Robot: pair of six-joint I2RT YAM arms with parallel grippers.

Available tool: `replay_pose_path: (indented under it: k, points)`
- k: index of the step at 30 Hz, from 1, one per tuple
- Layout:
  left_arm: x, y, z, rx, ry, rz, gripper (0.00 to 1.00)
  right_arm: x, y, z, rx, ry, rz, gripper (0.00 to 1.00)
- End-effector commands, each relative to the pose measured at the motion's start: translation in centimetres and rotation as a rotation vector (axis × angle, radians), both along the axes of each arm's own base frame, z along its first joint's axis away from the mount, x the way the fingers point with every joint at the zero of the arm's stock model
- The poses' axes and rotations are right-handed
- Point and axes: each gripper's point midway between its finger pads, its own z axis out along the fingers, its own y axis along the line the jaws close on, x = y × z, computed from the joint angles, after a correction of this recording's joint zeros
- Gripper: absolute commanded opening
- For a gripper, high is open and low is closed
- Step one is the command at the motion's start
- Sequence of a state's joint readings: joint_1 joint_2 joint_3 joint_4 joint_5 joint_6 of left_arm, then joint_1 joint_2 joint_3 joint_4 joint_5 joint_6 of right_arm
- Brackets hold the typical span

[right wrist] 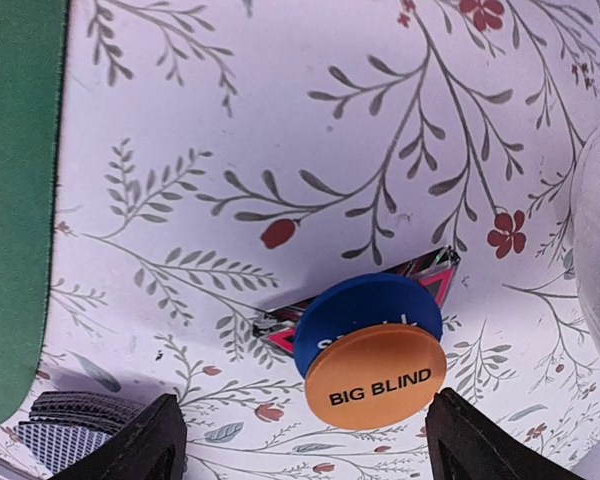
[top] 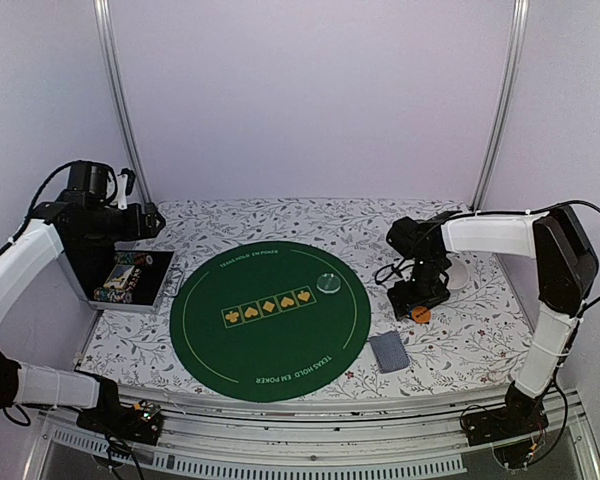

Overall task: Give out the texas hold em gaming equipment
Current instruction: Move the big blind button to the center of the board.

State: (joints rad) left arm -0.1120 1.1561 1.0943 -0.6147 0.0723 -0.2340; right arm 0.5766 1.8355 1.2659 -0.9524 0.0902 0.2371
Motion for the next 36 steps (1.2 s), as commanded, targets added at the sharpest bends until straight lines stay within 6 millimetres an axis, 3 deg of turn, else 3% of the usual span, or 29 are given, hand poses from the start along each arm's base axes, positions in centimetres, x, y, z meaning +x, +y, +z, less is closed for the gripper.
replay_pose_path:
  k: [1,7,12,23,32,36]
  points:
    - [-0.1,-0.7,0.3,-0.019,-0.018,-0.019,0.92,0.7,-0.4,0.4,0.062,-0.043,-0.054,0.85]
    - [0.0,-1.2,0.7,-0.049,-0.042,-0.032,0.92,0.9,-0.3,-0.2,0.068,-0.036,-0.05,0.8]
    - [0.1,-1.1,0.8,-0.039,-0.046,-0.033,0.92,-0.3,-1.5,-1.2,0.045,-0.001,-0.06,0.75]
    - [0.1,-1.1,0.6,-0.033,-0.043,-0.037,0.92,-0.1,-1.7,-0.4,0.04,-0.015,-0.054,0.68]
    - [0.1,-1.2,0.5,-0.027,-0.041,-0.039,0.92,-0.5,-2.0,1.8,0.083,-0.057,-0.071,0.68]
    - [0.2,-1.3,0.6,-0.028,-0.045,-0.044,0.92,-0.9,-2.7,1.6,0.143,-0.062,-0.114,0.72]
